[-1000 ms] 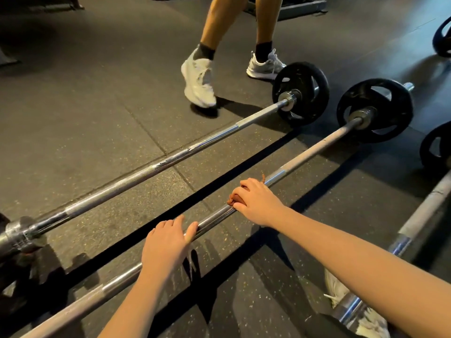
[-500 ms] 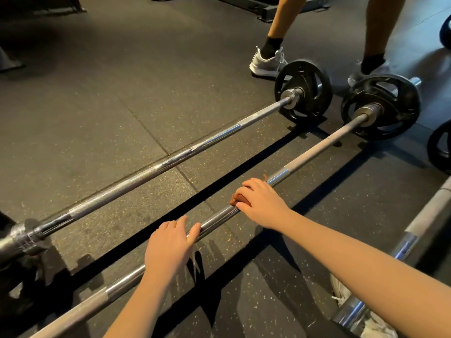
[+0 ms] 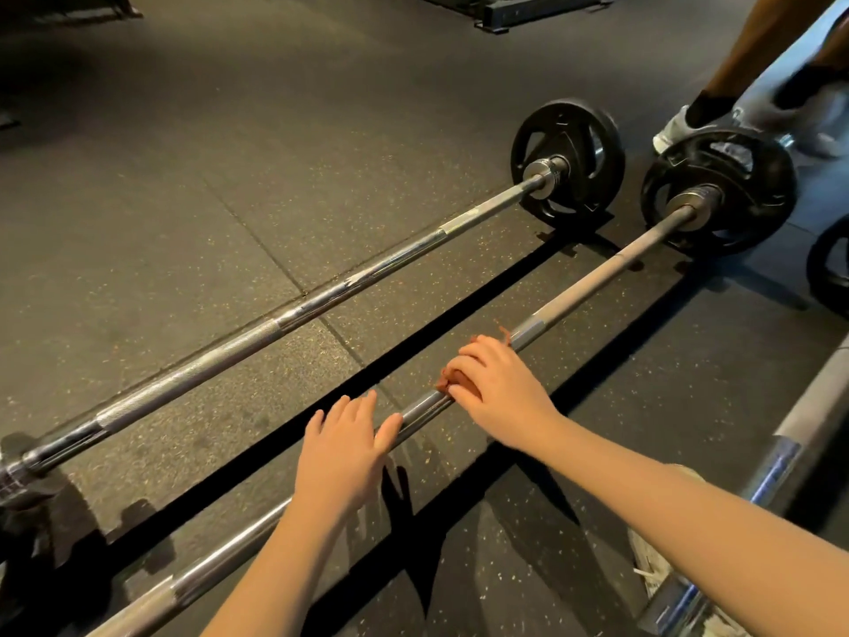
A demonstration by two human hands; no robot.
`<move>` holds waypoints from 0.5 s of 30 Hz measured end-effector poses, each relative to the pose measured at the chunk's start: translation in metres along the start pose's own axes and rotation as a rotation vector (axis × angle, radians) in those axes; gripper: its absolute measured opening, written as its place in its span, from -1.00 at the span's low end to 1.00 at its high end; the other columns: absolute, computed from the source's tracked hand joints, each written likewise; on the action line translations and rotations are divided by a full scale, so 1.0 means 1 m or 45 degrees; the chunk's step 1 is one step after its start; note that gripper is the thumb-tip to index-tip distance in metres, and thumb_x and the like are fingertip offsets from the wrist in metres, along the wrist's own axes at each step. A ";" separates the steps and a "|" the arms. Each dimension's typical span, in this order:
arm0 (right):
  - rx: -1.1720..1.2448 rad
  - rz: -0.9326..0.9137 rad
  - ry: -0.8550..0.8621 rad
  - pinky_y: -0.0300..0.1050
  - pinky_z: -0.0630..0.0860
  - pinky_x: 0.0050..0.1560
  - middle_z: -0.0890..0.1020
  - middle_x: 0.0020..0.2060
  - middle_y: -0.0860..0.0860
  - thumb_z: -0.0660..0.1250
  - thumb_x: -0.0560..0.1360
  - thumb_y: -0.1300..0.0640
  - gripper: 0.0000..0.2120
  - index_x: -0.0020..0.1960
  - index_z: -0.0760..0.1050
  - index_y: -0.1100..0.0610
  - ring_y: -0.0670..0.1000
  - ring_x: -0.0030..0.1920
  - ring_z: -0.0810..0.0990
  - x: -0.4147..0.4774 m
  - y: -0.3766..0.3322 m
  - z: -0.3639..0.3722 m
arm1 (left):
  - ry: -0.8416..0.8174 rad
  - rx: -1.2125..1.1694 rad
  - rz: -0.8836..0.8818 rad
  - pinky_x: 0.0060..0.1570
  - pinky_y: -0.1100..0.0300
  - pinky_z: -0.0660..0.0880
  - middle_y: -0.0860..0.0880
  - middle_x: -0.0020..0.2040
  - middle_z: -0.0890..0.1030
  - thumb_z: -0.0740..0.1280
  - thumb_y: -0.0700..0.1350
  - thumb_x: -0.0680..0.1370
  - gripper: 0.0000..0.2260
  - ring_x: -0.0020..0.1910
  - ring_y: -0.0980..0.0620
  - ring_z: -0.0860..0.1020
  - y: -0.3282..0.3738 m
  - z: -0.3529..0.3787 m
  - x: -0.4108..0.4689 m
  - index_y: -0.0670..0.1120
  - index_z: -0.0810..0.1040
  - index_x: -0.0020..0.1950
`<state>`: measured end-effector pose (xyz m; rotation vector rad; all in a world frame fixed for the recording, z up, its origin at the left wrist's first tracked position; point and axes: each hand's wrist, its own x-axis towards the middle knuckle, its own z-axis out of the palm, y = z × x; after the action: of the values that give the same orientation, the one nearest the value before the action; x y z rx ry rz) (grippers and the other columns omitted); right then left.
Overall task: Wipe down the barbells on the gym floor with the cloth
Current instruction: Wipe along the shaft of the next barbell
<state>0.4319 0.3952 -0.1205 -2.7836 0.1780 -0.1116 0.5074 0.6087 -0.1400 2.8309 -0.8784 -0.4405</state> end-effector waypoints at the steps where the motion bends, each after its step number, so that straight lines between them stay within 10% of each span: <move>1: -0.010 -0.031 -0.053 0.02 0.26 0.39 0.52 0.14 -0.03 0.19 0.58 -0.07 -0.72 0.16 0.53 0.04 0.03 0.29 0.36 0.005 0.010 -0.005 | 0.010 0.007 0.003 0.45 0.00 0.12 0.00 0.51 0.29 -0.11 0.22 0.61 -0.41 0.51 0.00 0.16 0.001 0.002 0.002 -0.05 0.13 0.56; 6: -0.170 0.286 0.121 0.06 0.33 0.29 0.57 0.00 0.01 0.11 0.55 -0.08 -0.65 0.03 0.57 0.11 0.08 0.15 0.45 0.027 0.032 -0.009 | 0.054 0.034 -0.011 0.46 0.01 0.13 0.00 0.49 0.33 -0.10 0.25 0.60 -0.39 0.52 -0.01 0.15 0.003 0.004 0.001 -0.05 0.18 0.55; 15: -0.068 0.075 -0.078 -0.05 0.39 0.23 0.53 0.03 -0.09 0.16 0.58 -0.10 -0.73 0.08 0.54 0.02 -0.02 0.15 0.43 0.026 0.038 -0.017 | 0.088 0.099 -0.013 0.43 0.02 0.20 -0.01 0.44 0.40 -0.39 0.35 0.41 -0.13 0.49 -0.03 0.23 0.005 0.003 -0.001 -0.05 0.24 0.52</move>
<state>0.4515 0.3505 -0.1167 -2.8276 0.2510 -0.0070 0.5034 0.6054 -0.1411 2.9025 -0.8869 -0.3140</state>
